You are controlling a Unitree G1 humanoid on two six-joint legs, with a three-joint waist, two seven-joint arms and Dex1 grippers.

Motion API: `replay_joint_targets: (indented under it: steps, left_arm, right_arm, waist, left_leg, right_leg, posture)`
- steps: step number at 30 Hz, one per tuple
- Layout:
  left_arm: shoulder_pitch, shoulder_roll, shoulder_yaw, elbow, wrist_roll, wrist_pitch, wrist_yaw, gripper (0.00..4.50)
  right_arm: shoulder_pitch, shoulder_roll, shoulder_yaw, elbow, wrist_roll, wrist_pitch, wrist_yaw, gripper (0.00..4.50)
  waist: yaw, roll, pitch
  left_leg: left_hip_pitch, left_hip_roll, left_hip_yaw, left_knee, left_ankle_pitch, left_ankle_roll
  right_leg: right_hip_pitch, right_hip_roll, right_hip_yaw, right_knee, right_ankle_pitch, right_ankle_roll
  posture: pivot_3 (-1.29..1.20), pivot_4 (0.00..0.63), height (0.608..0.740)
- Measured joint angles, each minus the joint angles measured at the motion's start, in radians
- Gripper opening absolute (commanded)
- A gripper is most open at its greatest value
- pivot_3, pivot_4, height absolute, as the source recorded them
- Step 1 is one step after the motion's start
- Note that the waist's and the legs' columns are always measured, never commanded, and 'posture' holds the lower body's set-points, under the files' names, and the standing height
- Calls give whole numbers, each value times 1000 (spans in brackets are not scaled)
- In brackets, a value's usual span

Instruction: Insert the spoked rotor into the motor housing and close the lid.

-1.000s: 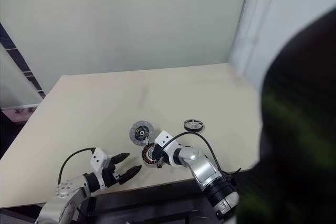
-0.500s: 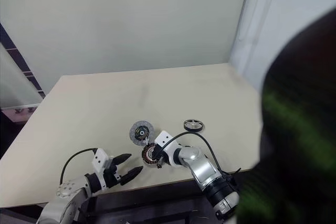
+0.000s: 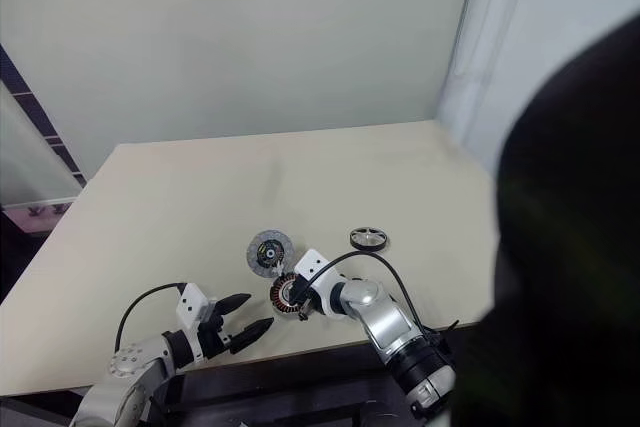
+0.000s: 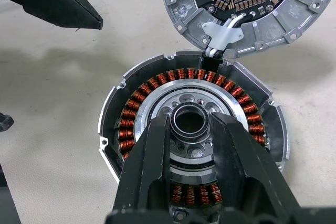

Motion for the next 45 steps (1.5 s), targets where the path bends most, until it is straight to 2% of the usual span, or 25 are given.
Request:
replay_joint_targets:
  steps: [45]
  left_arm:
    - [-10, 0, -8, 4, 15, 0, -10, 4500]
  right_arm:
    - [1, -14, -33, -54, 14, 64, 0, 808]
  waist:
    - [0, 0, 0]
  left_leg:
    - [0, 0, 0, -1, 0, 0]
  right_leg:
    - [0, 0, 0, 0, 0, 0]
  posture:
    - [0, 0, 740]
